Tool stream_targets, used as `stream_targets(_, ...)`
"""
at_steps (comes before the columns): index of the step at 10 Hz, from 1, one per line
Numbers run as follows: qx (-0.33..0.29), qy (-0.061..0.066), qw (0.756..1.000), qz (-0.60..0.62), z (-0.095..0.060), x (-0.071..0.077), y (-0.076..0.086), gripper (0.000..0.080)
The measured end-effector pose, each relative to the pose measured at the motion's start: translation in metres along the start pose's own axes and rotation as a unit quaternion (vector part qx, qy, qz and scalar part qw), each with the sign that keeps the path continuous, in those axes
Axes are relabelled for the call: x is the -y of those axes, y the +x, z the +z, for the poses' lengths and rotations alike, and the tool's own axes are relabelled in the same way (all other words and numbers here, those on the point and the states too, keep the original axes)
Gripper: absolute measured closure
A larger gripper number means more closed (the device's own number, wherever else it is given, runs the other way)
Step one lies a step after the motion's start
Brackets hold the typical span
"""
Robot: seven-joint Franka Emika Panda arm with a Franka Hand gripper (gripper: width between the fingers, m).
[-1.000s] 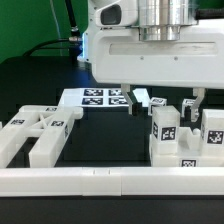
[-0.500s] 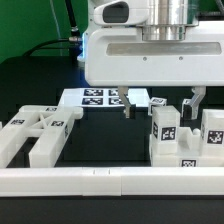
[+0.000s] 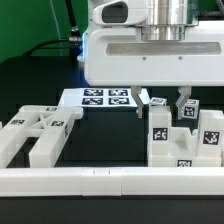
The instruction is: Assemble chair
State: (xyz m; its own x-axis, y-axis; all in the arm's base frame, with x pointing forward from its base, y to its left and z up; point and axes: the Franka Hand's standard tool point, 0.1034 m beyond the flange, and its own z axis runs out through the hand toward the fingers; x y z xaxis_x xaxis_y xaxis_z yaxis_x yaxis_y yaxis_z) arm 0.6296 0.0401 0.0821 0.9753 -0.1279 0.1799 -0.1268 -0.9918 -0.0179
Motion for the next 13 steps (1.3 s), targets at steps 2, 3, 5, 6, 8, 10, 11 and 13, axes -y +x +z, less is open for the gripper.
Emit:
stream_targets(2,0.000,0.001,0.997,0.073,0.000,0.000,0.000,0.0507)
stream_targets(3,0.000,0.001,0.994,0.105,0.000,0.000,0.000,0.0507)
stream_targets(5,-0.001,0.005,0.979,0.202,0.000,-0.002,0.001,0.0507)
stream_targets(6,-0.001,0.006,0.970,0.244,0.000,-0.001,0.000,0.0507)
stream_targets(8,0.000,0.008,0.936,0.351,0.000,0.004,0.000,0.0507)
stream_targets(10,0.006,0.007,0.896,0.444,0.000,0.007,-0.002,0.0507)
stream_targets(11,0.007,0.007,0.881,0.473,0.000,0.007,-0.002,0.0507)
stream_targets(13,0.011,0.008,0.822,0.569,0.000,0.009,-0.003,0.0507)
